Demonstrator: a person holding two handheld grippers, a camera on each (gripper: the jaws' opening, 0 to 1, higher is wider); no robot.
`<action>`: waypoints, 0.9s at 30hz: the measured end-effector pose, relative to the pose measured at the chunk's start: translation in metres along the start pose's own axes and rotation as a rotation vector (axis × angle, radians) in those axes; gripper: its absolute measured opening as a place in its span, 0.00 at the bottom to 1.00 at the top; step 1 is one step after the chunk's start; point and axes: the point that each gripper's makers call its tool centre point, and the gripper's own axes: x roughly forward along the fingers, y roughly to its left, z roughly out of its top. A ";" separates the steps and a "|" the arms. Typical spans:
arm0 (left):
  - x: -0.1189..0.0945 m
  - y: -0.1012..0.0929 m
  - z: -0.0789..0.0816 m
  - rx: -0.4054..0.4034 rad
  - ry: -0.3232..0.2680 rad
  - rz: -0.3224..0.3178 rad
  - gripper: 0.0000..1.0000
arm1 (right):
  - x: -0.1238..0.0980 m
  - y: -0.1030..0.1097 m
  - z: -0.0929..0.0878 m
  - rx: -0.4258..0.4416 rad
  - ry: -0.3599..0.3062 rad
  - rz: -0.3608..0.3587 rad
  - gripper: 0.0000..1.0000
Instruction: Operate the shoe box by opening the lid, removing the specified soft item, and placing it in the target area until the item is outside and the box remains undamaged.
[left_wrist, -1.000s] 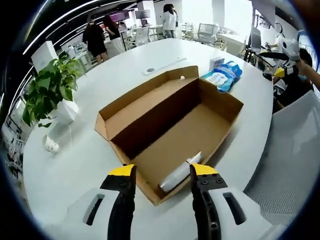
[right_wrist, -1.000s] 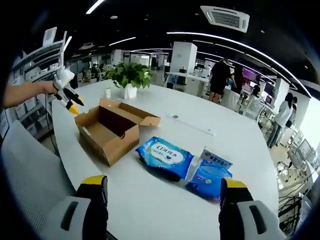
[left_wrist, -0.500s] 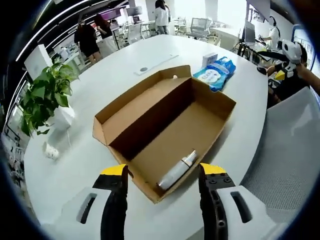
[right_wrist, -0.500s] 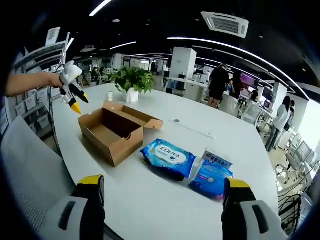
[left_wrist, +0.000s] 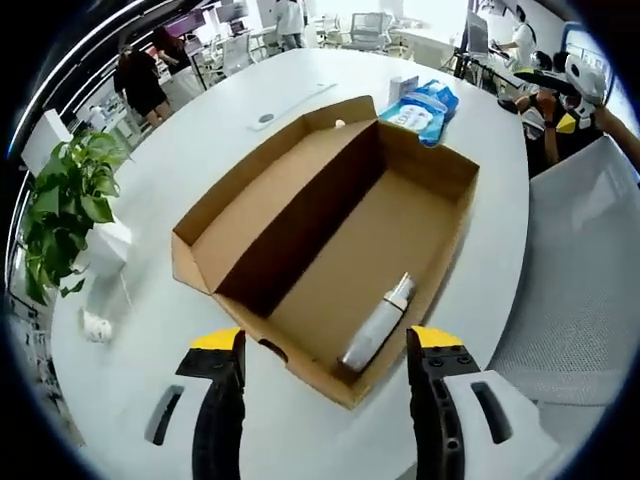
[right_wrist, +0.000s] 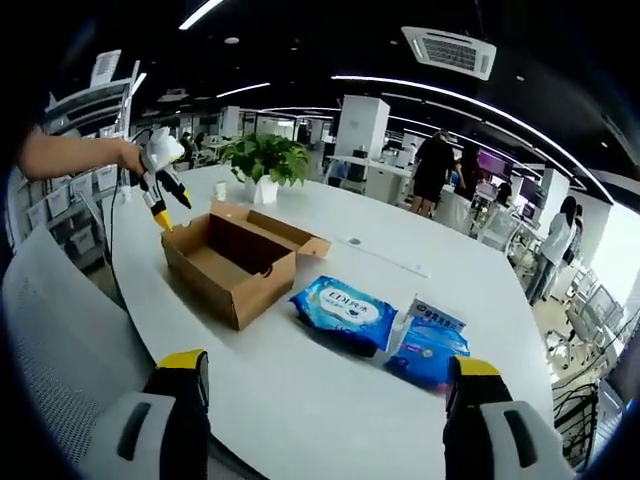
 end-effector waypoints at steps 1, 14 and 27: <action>0.002 0.000 -0.003 0.014 0.014 -0.004 0.68 | 0.000 0.001 -0.002 0.002 0.000 0.000 0.99; 0.008 -0.003 -0.011 0.112 0.049 -0.020 0.76 | -0.013 0.015 -0.002 -0.008 -0.036 0.005 0.99; 0.014 -0.004 -0.004 0.237 0.072 -0.084 0.81 | -0.013 0.019 -0.006 -0.011 -0.033 0.013 0.99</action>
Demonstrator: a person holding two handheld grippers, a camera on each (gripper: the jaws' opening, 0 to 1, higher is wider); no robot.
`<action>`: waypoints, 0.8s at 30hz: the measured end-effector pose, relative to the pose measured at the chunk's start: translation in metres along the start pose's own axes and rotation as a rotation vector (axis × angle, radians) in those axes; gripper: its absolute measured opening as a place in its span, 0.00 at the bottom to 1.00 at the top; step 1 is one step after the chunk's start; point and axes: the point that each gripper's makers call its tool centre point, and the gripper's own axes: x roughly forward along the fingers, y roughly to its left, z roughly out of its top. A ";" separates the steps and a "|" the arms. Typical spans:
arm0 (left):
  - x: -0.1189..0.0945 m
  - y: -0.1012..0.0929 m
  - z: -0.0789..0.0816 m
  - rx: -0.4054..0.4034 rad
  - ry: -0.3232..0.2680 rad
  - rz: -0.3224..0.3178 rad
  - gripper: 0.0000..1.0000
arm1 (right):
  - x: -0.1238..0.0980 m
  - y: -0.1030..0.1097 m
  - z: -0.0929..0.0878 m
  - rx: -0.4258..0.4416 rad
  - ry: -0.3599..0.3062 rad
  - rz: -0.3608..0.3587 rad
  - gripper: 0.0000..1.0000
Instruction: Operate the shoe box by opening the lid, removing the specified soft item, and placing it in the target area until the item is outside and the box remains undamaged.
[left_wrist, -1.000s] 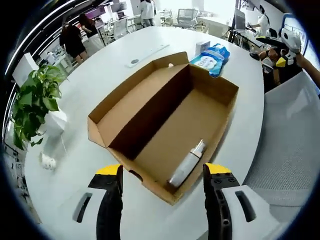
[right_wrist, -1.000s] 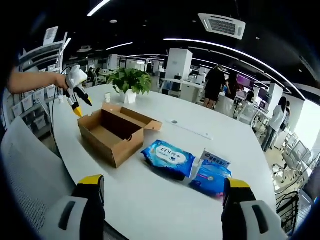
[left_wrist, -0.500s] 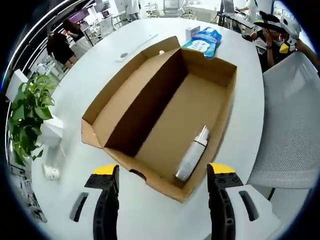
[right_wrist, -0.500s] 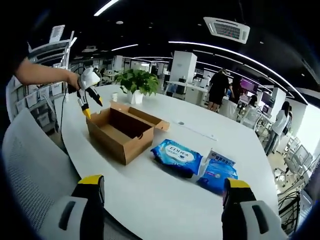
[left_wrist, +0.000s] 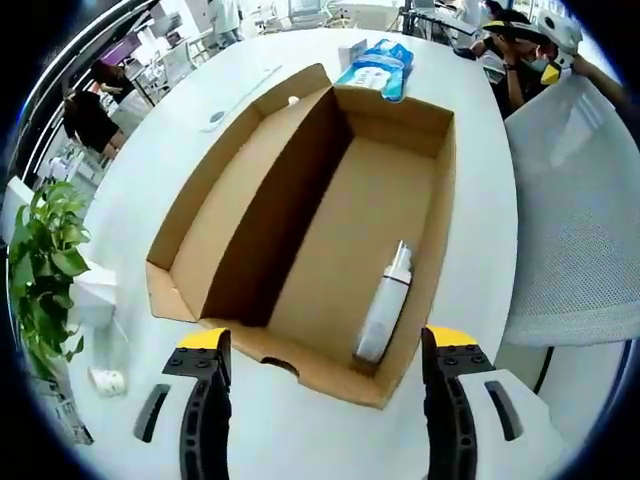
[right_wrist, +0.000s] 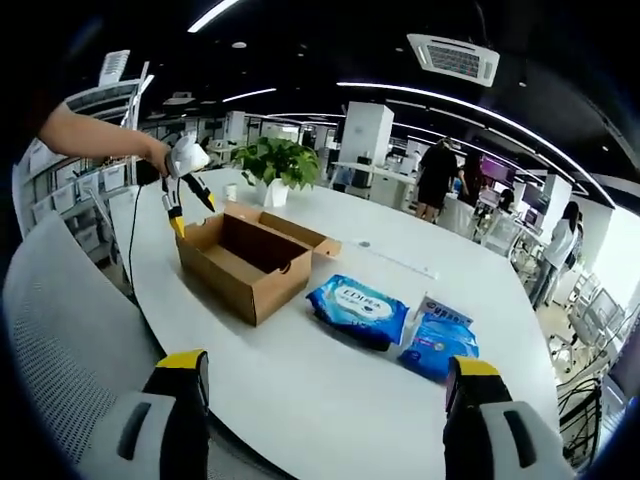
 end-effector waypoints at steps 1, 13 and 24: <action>0.000 0.000 0.000 0.005 0.000 -0.003 0.82 | 0.000 0.001 0.000 -0.005 0.003 0.003 0.99; 0.004 -0.002 -0.006 0.088 0.054 -0.053 0.82 | 0.001 0.004 0.000 -0.009 0.008 0.018 0.99; 0.013 0.001 0.000 0.157 0.087 -0.099 0.81 | 0.001 0.004 -0.001 -0.004 0.008 0.016 0.97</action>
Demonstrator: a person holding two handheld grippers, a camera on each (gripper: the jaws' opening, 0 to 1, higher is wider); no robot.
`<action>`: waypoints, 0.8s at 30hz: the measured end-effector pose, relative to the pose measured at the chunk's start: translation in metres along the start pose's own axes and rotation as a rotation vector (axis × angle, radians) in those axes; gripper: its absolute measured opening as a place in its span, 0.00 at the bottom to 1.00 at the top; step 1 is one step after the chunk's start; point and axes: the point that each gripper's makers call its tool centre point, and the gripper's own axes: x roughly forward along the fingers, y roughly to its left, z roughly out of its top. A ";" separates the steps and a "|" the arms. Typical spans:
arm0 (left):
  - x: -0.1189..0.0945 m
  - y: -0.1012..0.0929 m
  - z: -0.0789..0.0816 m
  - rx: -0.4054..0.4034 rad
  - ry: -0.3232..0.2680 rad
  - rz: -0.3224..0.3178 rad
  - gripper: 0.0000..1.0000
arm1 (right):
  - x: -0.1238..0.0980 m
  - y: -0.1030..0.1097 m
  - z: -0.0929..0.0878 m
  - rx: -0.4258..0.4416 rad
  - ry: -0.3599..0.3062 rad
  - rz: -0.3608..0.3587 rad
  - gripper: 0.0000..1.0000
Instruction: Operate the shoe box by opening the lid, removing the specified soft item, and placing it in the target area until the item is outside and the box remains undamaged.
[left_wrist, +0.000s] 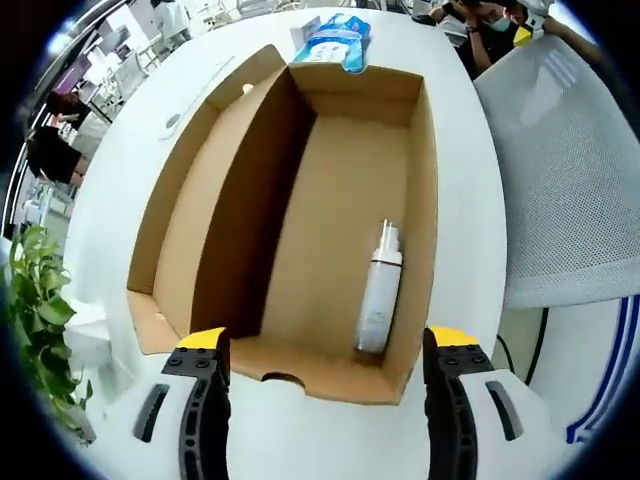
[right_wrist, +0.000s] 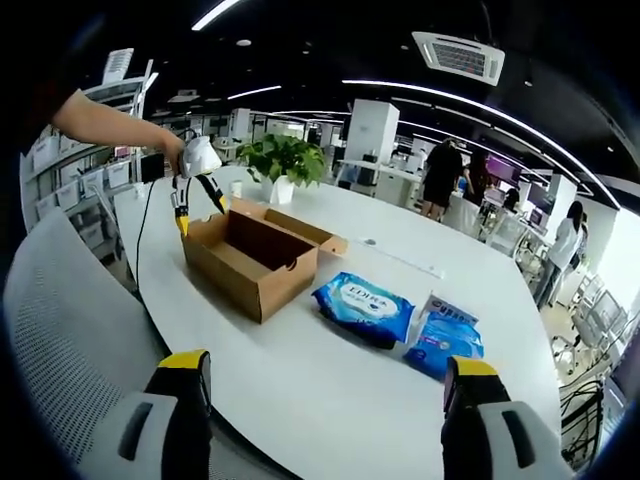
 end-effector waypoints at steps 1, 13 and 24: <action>-0.001 -0.001 0.003 0.004 -0.008 -0.012 0.80 | 0.000 0.000 0.000 0.000 0.000 0.000 0.97; 0.000 -0.013 0.013 0.066 0.012 -0.126 0.69 | -0.001 -0.003 -0.001 0.021 -0.007 -0.008 0.96; 0.005 -0.009 0.012 0.117 0.071 -0.149 0.64 | -0.001 -0.005 -0.003 0.033 -0.005 -0.012 0.95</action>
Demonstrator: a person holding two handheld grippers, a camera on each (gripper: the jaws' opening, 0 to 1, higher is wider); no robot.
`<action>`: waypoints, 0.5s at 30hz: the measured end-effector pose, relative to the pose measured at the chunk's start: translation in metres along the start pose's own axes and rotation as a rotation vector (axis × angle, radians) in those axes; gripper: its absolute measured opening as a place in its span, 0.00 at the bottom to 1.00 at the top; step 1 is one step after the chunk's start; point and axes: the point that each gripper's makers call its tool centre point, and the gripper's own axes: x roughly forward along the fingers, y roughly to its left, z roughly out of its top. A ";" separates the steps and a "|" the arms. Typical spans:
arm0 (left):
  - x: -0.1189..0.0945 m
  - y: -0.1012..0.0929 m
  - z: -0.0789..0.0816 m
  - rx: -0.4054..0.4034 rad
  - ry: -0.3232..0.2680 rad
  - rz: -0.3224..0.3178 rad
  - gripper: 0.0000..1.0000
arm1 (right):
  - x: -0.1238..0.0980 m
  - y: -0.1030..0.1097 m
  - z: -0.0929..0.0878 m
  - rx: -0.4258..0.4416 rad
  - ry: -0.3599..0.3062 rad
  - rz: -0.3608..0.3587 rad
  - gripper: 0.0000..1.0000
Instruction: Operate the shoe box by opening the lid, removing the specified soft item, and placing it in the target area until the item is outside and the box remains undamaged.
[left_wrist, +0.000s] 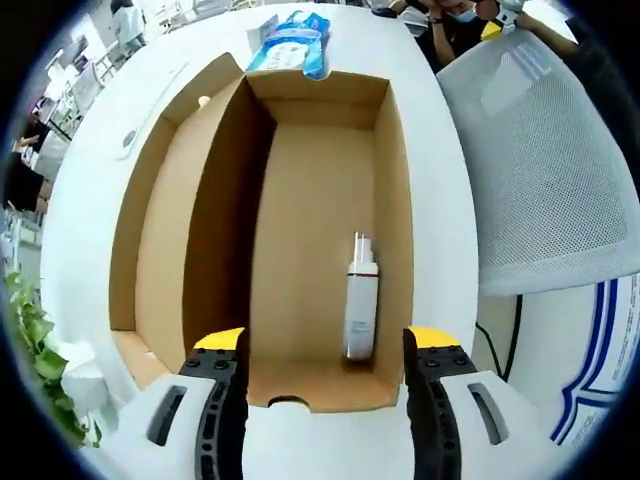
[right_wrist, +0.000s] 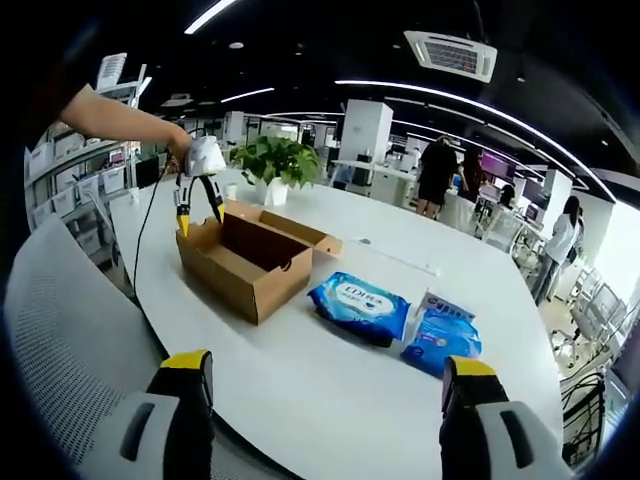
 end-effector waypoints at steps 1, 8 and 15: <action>0.002 0.001 0.000 0.003 0.006 0.001 0.64 | 0.000 0.000 0.000 0.001 0.000 0.000 0.95; 0.013 0.004 -0.001 0.037 0.038 -0.002 0.64 | 0.001 0.000 -0.001 0.011 0.003 0.002 0.95; 0.022 0.003 0.001 0.072 0.076 -0.016 0.64 | 0.000 -0.002 -0.002 0.018 0.005 -0.004 0.95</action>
